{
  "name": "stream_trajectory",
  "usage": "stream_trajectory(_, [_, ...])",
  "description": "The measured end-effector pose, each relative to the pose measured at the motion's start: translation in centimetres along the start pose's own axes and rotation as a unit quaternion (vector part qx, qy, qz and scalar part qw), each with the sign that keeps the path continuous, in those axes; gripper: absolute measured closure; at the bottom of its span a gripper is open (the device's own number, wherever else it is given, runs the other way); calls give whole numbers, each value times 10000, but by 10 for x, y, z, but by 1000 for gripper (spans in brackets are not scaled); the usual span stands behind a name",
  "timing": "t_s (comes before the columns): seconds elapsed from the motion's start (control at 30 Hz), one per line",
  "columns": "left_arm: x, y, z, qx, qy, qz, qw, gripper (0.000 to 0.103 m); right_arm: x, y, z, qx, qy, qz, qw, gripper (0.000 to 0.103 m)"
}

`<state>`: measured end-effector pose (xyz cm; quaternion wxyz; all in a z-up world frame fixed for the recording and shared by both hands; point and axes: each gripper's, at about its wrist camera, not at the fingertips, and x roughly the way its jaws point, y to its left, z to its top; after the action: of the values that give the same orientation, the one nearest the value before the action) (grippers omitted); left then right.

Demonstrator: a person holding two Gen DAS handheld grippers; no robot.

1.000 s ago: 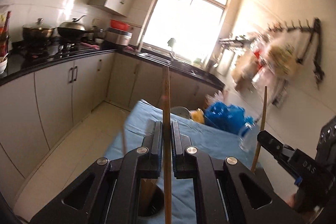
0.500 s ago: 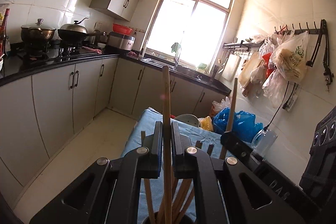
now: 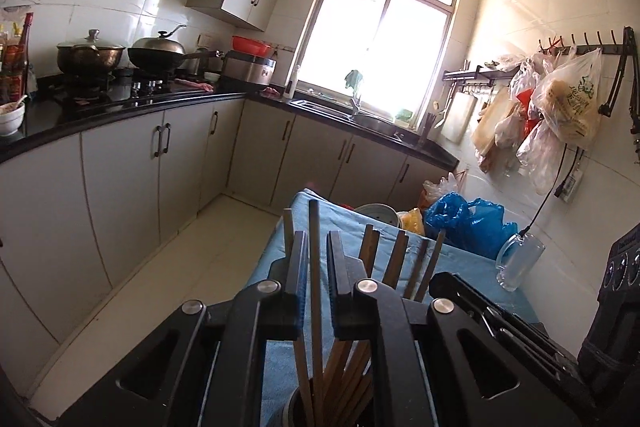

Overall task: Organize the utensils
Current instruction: 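Open both tools to release the chopsticks into the black cup, then move both tools over the last chopsticks and close each on one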

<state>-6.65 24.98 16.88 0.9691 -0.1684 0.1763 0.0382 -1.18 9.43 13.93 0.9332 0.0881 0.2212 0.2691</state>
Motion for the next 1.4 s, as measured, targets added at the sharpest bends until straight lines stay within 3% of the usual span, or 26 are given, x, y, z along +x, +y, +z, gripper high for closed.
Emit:
stream_trajectory(0.03, [-5, -1, 1, -6, -24, 41, 10000, 82, -2, 0, 0, 6, -5, -1, 10000, 83])
stream_trajectory(0.1, [-15, -3, 2, -13, -87, 97, 9999, 76, -11, -2, 1, 14, -45, -14, 10000, 76])
stream_trajectory(0.2, [-34, -9, 3, 22, -183, 128, 9997, 76, -24, -7, 0, -13, -64, -82, 9999, 73])
stream_trajectory(0.33, [-54, -22, 0, 49, -190, 15, 9998, 70, -52, -31, -6, 99, -95, -302, 9994, 56])
stream_trajectory(0.53, [-72, -65, -24, 244, 120, -387, 9989, 60, -98, -93, -28, 246, 61, -954, 9951, 51])
stream_trajectory(0.73, [-56, -120, -59, 638, 717, -723, 9928, 55, -142, -192, -56, 701, 663, -1938, 9763, 51])
stream_trajectory(0.87, [-23, -163, -91, 996, 1429, -919, 9804, 55, -157, -245, -68, 1140, 1031, -2134, 9648, 51])
stream_trajectory(1.0, [16, -192, -123, 1338, 2054, -849, 9658, 55, -152, -268, -75, 1354, 1290, -2013, 9615, 51])
stream_trajectory(1.17, [75, -213, -155, 1547, 2824, -603, 9448, 55, -123, -293, -70, 1424, 1624, -1965, 9564, 51])
stream_trajectory(1.4, [143, -229, -174, 1635, 3418, -284, 9250, 56, -68, -333, -45, 1819, 2214, -1986, 9373, 51])
